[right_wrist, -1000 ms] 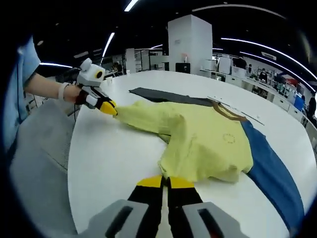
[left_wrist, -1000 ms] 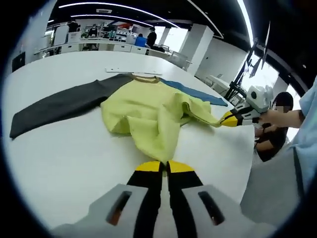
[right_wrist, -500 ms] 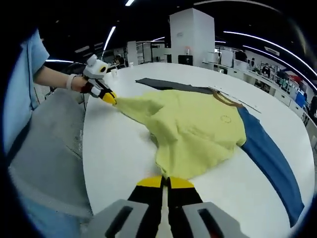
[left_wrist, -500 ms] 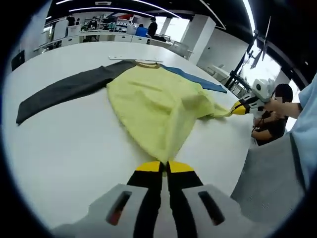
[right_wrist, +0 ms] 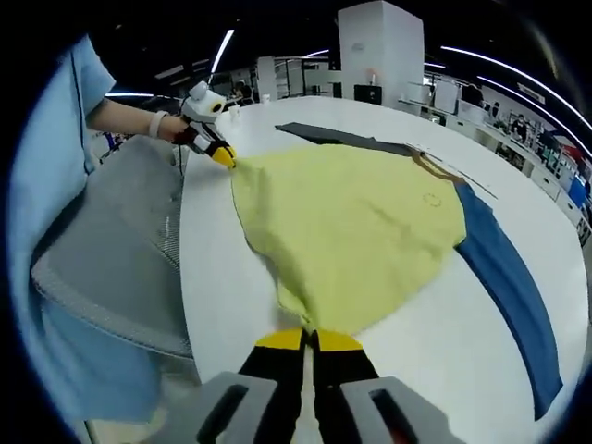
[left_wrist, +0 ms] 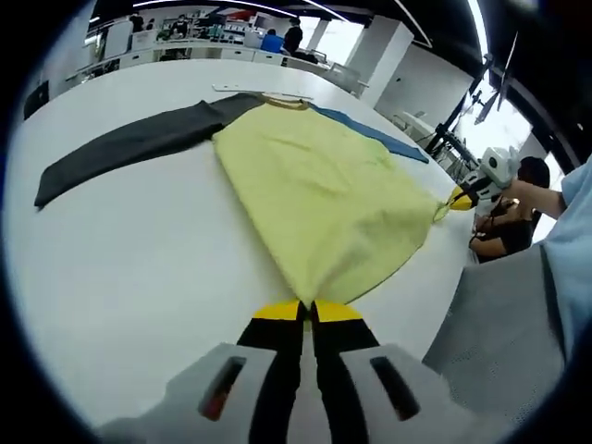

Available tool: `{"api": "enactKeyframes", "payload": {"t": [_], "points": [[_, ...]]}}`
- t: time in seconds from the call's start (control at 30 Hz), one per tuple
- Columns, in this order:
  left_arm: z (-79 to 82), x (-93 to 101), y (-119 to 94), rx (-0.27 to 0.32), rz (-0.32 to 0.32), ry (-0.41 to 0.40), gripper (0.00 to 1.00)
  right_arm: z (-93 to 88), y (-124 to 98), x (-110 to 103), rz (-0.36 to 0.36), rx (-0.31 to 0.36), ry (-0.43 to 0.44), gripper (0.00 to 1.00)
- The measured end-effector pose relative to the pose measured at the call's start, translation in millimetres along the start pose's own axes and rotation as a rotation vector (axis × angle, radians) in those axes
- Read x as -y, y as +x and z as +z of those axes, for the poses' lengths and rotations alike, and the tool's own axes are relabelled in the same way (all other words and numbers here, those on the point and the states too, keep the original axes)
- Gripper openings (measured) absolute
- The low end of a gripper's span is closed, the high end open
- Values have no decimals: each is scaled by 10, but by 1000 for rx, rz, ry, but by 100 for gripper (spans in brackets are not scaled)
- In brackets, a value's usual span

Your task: Fold the garment on the visible template until the final outline fits inside the template.

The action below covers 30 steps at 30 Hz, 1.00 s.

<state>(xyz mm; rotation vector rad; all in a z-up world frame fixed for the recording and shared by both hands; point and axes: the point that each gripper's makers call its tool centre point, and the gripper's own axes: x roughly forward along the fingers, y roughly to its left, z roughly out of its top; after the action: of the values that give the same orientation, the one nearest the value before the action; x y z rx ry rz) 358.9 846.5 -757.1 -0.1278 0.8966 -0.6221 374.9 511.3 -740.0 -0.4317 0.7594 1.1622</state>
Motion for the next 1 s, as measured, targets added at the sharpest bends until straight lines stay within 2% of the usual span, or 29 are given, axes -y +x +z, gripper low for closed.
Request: {"api": "enactKeyframes", "payload": {"t": [0.17,0.33,0.47,0.53,0.63,1.0], "points": [[-6,28,-8,-14,-13,-9,0,92,-139,-4,38,38,30,0],[-39,45,-26,-33,-37,-59,0,95,-157,-32,48,29,18,0],[-37,64,-91,-36,-57,-88,0,178,-209,-32,48,71,37,0],[-95,134,-105,-66,-97,-145,0,116,-201,-60,58,54,11,0],[-198,172,-68,-115,-110,-145,0,19,-168,-113,76,21,-3,0],[-299,199,2,-151,-103,-155,1,-148,-83,-141,91,-27,-28,0]]}}
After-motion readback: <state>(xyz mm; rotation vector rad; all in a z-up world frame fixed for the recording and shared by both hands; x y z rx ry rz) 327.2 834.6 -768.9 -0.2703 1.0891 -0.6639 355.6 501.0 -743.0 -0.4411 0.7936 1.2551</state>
